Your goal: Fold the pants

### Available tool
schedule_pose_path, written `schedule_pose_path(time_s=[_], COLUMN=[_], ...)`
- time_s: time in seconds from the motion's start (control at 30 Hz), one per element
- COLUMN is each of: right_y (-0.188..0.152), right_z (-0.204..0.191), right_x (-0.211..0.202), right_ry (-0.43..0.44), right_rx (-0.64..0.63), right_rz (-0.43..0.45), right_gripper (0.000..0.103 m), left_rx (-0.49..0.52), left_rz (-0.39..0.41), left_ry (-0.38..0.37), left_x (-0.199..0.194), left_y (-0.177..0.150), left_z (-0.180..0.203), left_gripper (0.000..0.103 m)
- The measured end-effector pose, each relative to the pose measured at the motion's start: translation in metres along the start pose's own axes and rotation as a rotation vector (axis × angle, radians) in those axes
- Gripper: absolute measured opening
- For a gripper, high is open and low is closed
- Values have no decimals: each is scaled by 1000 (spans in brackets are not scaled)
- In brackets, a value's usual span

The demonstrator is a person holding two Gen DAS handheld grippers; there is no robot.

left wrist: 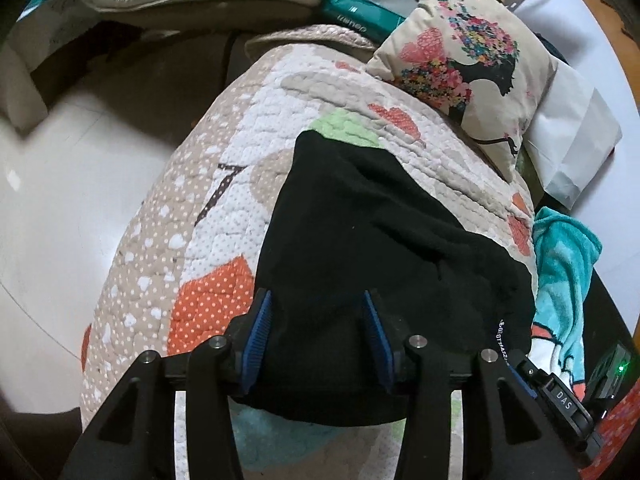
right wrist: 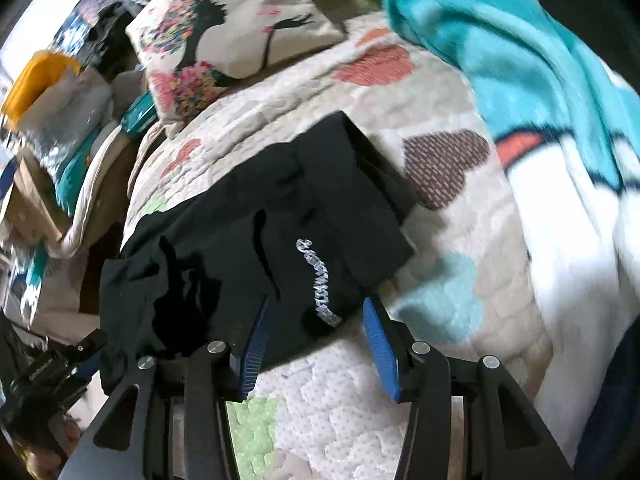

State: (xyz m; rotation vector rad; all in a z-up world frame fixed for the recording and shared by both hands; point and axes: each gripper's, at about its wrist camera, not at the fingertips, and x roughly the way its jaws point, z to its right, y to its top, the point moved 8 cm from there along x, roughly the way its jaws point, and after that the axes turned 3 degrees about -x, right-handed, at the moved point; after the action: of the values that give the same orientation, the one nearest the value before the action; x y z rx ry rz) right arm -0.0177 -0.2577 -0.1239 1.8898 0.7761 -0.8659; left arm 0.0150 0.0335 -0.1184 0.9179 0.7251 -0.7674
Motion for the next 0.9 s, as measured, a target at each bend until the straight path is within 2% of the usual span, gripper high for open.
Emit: schedule_pose_path(time_s=[0.13, 0.27, 0.4, 0.63, 0.9], right_y=[-4, -7, -12, -21, -30], right_z=[8, 9, 8, 12, 13], right_x=[-1, -24, -46, -49, -43], right_ry=[10, -20, -84, -86, -103], right_rx=[45, -8, -115, -142, -154], right_rz=[-4, 69, 136, 128, 103], right_gripper=[52, 52, 56, 57, 57], left_rx=[-12, -16, 72, 150, 129], left_rz=[-6, 15, 82, 189, 175], left_ry=[-4, -40, 14, 115, 138], left_x=[-1, -4, -3, -15, -14], left_y=[3, 10, 10, 13, 13], left_z=[2, 14, 24, 10, -3], left_gripper=[44, 50, 50, 50, 52])
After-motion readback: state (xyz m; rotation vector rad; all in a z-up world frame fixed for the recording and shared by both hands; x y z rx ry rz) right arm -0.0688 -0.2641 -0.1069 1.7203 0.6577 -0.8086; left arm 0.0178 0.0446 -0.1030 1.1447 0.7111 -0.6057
